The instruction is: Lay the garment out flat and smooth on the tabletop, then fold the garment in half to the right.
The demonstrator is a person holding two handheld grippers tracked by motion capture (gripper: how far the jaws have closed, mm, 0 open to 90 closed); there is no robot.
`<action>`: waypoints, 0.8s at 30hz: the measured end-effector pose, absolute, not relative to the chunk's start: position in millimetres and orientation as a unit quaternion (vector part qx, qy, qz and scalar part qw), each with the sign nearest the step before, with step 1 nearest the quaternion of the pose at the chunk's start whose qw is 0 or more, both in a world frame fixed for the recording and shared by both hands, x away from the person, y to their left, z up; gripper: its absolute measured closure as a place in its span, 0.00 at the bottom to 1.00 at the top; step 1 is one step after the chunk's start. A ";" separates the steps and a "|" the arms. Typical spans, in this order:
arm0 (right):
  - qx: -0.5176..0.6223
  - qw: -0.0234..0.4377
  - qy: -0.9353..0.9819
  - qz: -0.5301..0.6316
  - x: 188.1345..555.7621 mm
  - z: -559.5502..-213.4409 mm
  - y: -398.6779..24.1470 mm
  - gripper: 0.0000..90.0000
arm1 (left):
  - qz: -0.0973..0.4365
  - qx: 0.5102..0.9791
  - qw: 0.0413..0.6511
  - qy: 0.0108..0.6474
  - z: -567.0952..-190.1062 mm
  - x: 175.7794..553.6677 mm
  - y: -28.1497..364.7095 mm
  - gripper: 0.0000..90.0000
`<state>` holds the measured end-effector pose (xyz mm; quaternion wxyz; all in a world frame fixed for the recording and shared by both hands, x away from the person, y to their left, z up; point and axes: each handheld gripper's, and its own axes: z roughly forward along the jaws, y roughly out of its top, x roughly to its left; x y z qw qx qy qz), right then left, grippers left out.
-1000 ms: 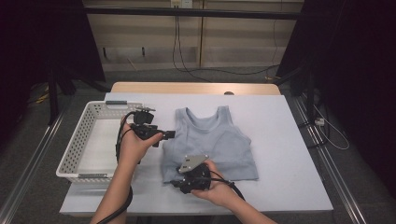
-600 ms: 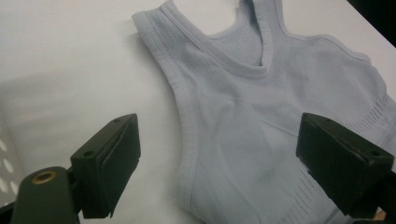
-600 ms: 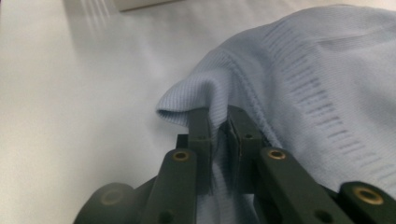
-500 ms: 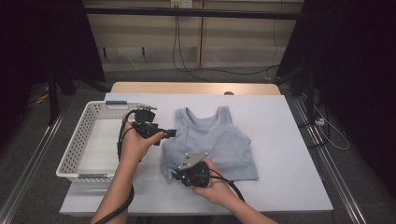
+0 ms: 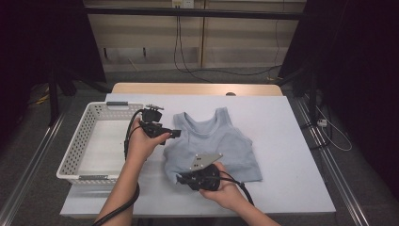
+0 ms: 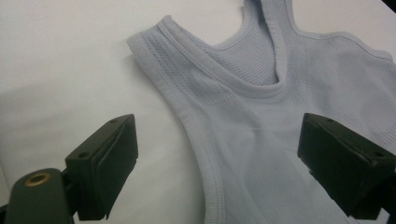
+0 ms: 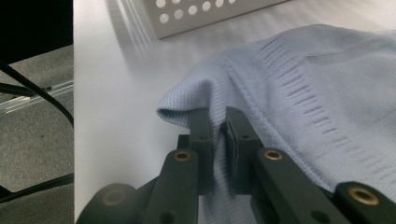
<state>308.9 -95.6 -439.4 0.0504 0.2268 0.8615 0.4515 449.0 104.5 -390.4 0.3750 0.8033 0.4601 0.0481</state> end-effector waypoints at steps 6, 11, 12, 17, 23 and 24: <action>0.224 0.047 0.861 0.454 306.0 -437.0 -99.1 0.93 | 0.055 0.804 0.374 0.459 -388.5 450.8 102.8 0.12; 0.223 0.048 0.861 0.454 305.4 -435.9 -99.3 0.93 | 0.063 0.803 0.376 0.459 -387.0 451.0 103.9 0.10; 0.223 0.049 0.861 0.454 305.4 -436.2 -99.2 0.93 | 0.065 0.805 0.377 0.454 -386.8 451.1 104.4 0.10; 0.217 0.049 0.864 0.452 303.9 -435.7 -99.6 0.93 | 0.071 0.803 0.377 0.455 -387.0 453.3 105.3 0.11; 0.218 0.050 0.862 0.454 301.4 -434.4 -101.7 0.93 | 0.083 0.802 0.374 0.458 -387.9 459.6 107.9 0.11; 0.218 0.050 0.862 0.455 301.1 -434.3 -102.0 0.93 | 0.086 0.800 0.374 0.460 -388.3 460.7 107.9 0.11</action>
